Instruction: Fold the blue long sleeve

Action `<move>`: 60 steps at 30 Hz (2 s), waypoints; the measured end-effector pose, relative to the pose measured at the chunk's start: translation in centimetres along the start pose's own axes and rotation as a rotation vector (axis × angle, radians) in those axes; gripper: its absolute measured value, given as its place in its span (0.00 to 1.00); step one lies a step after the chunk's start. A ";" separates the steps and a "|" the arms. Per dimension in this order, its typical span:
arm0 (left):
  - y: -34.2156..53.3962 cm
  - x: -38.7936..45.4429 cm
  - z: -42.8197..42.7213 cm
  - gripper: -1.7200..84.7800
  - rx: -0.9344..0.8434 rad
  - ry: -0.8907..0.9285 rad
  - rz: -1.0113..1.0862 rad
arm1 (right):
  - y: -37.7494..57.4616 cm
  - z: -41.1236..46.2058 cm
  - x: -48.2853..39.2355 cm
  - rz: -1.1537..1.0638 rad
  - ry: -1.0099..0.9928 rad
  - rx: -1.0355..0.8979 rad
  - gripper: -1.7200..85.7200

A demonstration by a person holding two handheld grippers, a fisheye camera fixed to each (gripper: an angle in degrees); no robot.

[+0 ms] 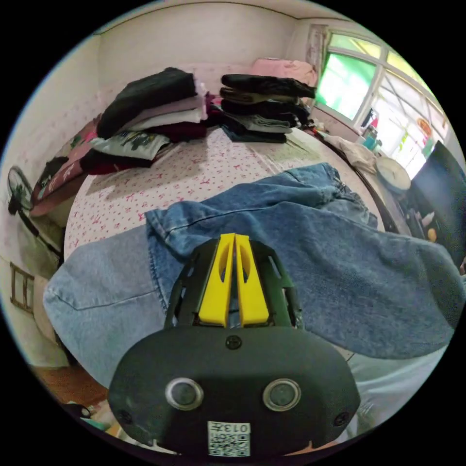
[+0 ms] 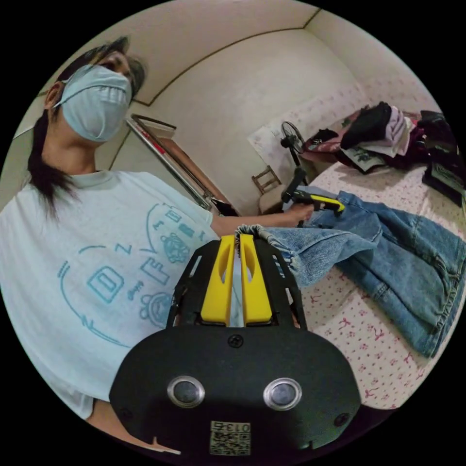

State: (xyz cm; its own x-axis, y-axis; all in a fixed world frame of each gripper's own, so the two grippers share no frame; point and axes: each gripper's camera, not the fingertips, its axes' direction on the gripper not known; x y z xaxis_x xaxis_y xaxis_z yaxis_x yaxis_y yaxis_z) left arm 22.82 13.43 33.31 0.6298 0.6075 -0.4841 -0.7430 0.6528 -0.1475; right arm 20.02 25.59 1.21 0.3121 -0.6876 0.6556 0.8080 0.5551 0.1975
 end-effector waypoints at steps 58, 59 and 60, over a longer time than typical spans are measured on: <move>-9.8 18.5 10.0 0.02 -0.218 -0.013 0.567 | 11.3 -10.7 0.5 0.078 0.041 0.152 0.04; -9.7 18.6 9.8 0.02 -0.217 -0.023 0.592 | 11.3 -11.3 0.3 0.062 0.085 0.159 0.04; -9.8 18.5 9.3 0.02 -0.236 -0.018 0.612 | 11.3 -11.6 0.2 0.050 0.111 0.162 0.04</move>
State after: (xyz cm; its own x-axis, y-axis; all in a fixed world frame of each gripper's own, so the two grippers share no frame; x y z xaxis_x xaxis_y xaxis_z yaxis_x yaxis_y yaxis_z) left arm 43.82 22.52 33.83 0.0794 0.8467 -0.5262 -0.9968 0.0709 -0.0363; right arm 35.03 26.27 -4.92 0.4102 -0.6997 0.5849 0.7021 0.6516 0.2872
